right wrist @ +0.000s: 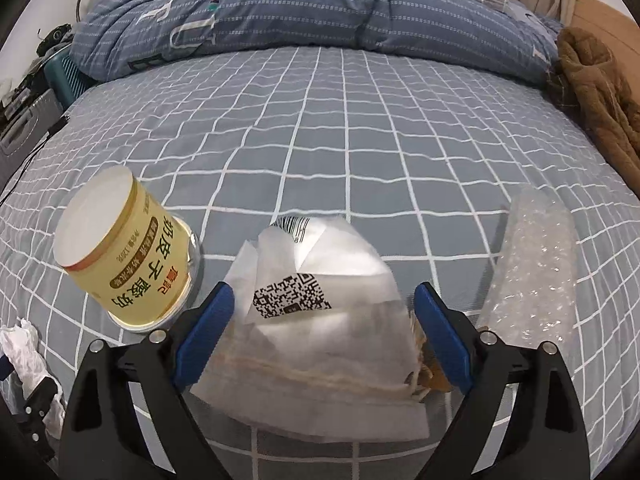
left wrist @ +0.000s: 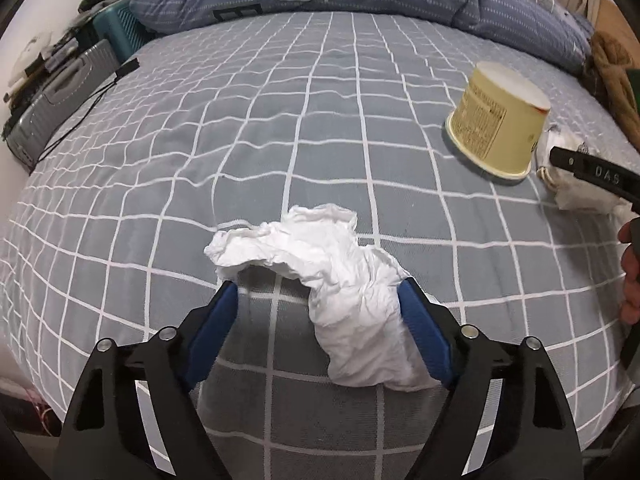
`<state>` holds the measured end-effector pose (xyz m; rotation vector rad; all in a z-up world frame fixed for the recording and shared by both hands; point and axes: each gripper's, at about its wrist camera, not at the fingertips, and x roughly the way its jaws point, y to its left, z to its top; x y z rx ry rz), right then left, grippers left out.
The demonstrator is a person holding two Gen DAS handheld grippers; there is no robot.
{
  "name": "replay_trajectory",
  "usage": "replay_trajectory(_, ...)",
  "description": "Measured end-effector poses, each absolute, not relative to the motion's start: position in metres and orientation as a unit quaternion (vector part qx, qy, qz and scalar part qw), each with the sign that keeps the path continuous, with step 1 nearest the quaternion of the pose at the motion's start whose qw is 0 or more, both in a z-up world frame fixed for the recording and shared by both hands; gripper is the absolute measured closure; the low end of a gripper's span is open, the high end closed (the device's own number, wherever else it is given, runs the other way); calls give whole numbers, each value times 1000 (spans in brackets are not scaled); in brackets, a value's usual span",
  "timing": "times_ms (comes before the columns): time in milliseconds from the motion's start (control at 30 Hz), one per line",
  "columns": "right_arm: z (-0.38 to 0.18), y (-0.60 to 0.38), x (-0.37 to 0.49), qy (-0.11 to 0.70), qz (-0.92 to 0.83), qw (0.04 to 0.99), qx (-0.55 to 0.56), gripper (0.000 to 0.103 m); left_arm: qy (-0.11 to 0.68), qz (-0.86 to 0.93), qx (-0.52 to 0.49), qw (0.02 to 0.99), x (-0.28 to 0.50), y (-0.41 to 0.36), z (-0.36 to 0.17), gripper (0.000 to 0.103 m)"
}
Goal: Collect trash
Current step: 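Grasp the white tissue with the left gripper while the right grasps the paper packet, then lift the white tissue and paper packet and carry both toward the bin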
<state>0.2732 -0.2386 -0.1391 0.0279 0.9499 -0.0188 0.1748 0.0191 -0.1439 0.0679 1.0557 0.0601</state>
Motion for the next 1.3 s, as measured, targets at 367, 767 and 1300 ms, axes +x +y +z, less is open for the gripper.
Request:
replay_trajectory(367,-147,-232,276,472,14,882,17,54,499,37,46,864,171,20,-143,64)
replay_trajectory(767,-138,-227,271,457,18,889,9,66,478,45,39,876,177,41,-118,91)
replay_trajectory(1300,-107,-221,245,425,26,905,5,74,422,13,9,906,172,47,-76,96)
